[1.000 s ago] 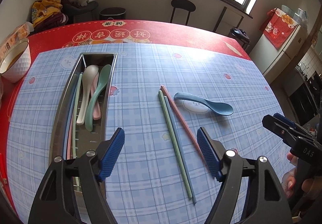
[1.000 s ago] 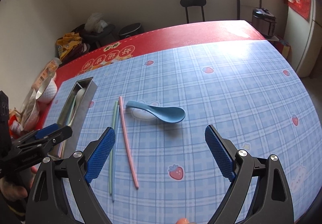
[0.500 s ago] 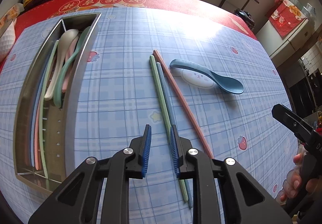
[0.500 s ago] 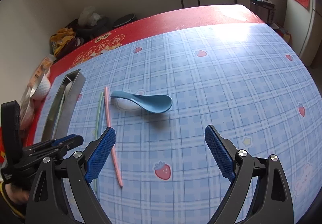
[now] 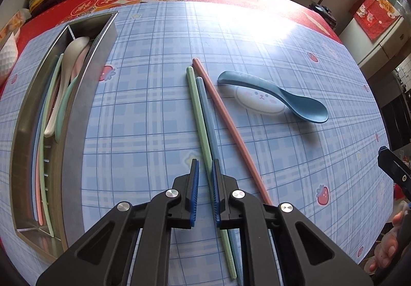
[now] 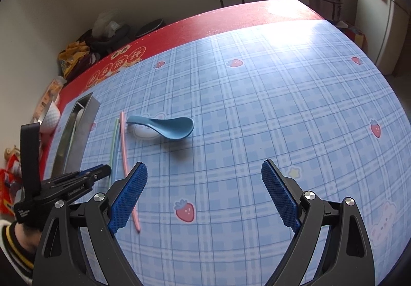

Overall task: Organize utensils
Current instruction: 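Move the left tool to another green chopstick and close on it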

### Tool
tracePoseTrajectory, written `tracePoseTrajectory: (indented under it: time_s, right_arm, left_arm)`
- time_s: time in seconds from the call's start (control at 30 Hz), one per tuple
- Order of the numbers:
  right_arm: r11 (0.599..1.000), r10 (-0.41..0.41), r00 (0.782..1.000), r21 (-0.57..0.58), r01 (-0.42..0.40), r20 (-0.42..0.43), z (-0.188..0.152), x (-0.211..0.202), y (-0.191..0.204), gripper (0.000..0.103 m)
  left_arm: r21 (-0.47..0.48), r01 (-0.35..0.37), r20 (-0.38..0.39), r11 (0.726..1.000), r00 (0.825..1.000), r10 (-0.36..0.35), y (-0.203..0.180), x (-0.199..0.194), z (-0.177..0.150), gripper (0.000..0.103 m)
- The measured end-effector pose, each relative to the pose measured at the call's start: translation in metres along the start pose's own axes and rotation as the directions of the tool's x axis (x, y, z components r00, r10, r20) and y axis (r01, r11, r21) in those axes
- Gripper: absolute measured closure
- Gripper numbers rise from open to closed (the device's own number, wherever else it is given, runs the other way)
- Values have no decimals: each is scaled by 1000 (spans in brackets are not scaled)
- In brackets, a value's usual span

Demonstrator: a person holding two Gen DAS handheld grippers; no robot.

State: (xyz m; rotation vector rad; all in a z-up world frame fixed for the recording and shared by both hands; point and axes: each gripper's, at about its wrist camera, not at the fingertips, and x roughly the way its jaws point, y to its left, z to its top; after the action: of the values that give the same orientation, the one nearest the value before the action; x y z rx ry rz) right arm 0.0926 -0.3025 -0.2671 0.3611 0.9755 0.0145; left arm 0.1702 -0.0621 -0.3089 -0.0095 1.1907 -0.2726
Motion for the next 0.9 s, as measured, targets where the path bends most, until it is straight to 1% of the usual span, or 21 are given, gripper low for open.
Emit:
tracePoseTrajectory:
  time_s: [0.13, 0.2, 0.23, 0.27, 0.33, 0.5, 0.63, 0.9]
  right_arm:
    - [1000, -1, 1000, 9, 1, -1, 1, 0, -2, 15]
    - [1000, 1, 1000, 11, -1, -3, 1, 0, -2, 15]
    - [1000, 2, 1000, 10, -2, -5, 0, 1, -2, 15]
    - [1000, 1, 1000, 8, -1, -8, 0, 1, -1, 15]
    - [1000, 2, 1000, 5, -2, -11, 0, 2, 0, 15]
    - [1000, -3, 1000, 24, 3, -20, -1, 5, -2, 15]
    - [999, 0, 999, 38, 2, -39, -2, 9, -2, 15]
    - [999, -2, 998, 35, 4, -57, -4, 12, 0, 15]
  left_arm:
    - [24, -20, 2, 1000, 1000, 20, -4, 0, 0, 93]
    - [27, -11, -4, 1000, 1000, 11, -6, 3, 1, 93]
    - [29, -18, -12, 999, 1000, 18, -7, 5, 1, 93]
    - [35, -31, -8, 999, 999, 31, -8, 5, 1, 95]
    - [52, -44, -2, 998, 999, 44, -10, 4, 0, 95]
    - [90, -60, 12, 994, 998, 59, -14, 5, -2, 94]
    - [135, -85, 46, 987, 996, 80, -19, 4, -7, 94]
    - [143, -61, 74, 988, 996, 51, -15, 4, -11, 93]
